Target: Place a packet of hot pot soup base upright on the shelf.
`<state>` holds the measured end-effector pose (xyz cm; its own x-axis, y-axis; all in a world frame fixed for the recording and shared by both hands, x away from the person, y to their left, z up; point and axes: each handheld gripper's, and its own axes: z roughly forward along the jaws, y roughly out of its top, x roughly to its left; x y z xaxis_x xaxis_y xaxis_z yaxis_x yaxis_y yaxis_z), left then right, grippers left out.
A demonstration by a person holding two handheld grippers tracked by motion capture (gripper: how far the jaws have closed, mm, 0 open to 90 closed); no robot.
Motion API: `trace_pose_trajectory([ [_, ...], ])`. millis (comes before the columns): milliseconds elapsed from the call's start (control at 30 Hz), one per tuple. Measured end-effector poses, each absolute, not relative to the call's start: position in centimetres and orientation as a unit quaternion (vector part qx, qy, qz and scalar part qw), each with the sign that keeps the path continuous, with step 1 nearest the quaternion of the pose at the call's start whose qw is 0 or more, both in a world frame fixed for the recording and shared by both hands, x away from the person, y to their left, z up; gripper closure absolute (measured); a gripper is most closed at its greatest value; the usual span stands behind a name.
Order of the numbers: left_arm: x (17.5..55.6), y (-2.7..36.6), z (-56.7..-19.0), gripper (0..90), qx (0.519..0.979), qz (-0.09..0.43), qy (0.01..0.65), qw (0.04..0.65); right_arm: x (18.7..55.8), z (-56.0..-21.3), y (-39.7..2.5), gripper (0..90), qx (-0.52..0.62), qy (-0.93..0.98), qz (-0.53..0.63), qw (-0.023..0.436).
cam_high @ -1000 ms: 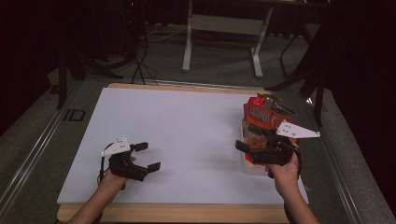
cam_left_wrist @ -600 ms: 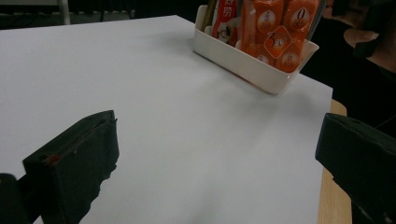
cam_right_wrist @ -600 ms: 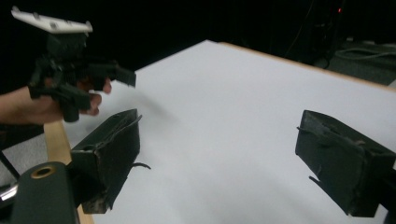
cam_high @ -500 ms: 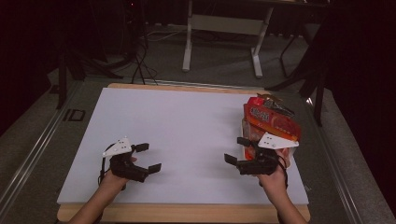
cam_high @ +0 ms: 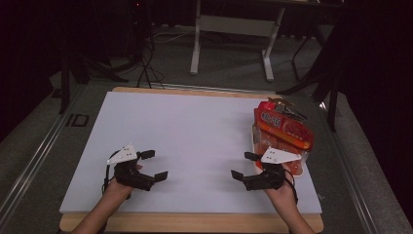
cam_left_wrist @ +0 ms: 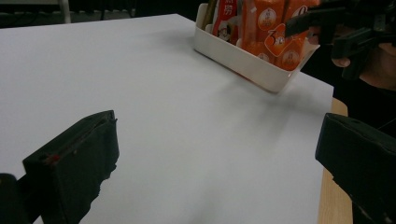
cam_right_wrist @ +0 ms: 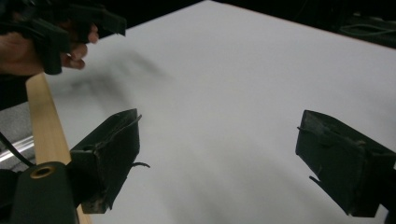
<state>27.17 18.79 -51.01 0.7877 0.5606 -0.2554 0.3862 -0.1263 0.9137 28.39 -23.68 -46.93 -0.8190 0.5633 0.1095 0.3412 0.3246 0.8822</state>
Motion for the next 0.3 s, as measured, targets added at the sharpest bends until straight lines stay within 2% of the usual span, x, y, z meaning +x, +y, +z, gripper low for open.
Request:
trace_pose_trajectory([
  [300,27.07,18.79,-51.03,0.0,0.746,0.078,0.316,0.581,28.61,-47.76,-23.83,13.4,0.287,0.812,0.497,0.105],
])
